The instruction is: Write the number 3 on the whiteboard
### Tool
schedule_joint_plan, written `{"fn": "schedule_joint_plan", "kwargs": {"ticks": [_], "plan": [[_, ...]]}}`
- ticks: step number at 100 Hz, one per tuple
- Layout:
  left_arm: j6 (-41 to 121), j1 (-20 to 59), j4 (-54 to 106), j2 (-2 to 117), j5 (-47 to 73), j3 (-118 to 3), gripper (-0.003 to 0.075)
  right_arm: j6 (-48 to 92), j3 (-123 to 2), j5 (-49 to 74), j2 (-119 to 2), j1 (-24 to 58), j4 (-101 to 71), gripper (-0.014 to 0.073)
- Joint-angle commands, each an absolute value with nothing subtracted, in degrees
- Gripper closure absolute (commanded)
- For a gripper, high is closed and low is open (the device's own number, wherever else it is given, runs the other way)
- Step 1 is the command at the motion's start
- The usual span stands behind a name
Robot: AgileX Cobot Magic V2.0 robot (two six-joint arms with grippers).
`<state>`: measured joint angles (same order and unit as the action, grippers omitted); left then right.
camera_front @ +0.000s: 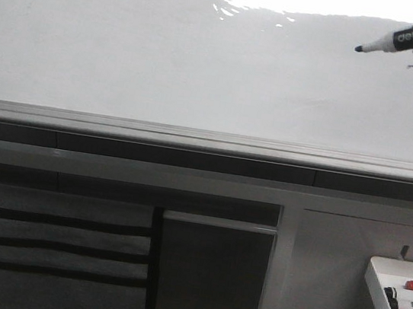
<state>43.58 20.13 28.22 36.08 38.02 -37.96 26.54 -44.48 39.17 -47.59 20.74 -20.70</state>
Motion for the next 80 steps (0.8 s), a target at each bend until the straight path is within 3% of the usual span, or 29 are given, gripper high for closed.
{"fn": "schedule_joint_plan", "kwargs": {"ticks": [1, 21, 39, 52, 80], "plan": [[43.1, 20.0, 30.2, 35.9, 34.5, -39.5, 0.0352, 26.6, -48.2, 35.9, -50.0, 20.3, -22.4, 0.0573], [43.1, 20.0, 30.2, 35.9, 34.5, -39.5, 0.0352, 26.7, -60.7, 45.9, -64.0, 20.5, -22.4, 0.0573], [43.1, 20.0, 30.2, 35.9, 34.5, -39.5, 0.0352, 27.6, -70.3, 47.6, -73.0, 23.3, -22.2, 0.0573], [43.1, 20.0, 30.2, 35.9, 34.5, -39.5, 0.0352, 26.7, -73.2, 42.0, -76.5, 29.2, -16.9, 0.0573], [43.1, 20.0, 30.2, 35.9, 34.5, -39.5, 0.0352, 25.8, -75.2, 35.1, -80.9, 28.3, -16.6, 0.0574]]}}
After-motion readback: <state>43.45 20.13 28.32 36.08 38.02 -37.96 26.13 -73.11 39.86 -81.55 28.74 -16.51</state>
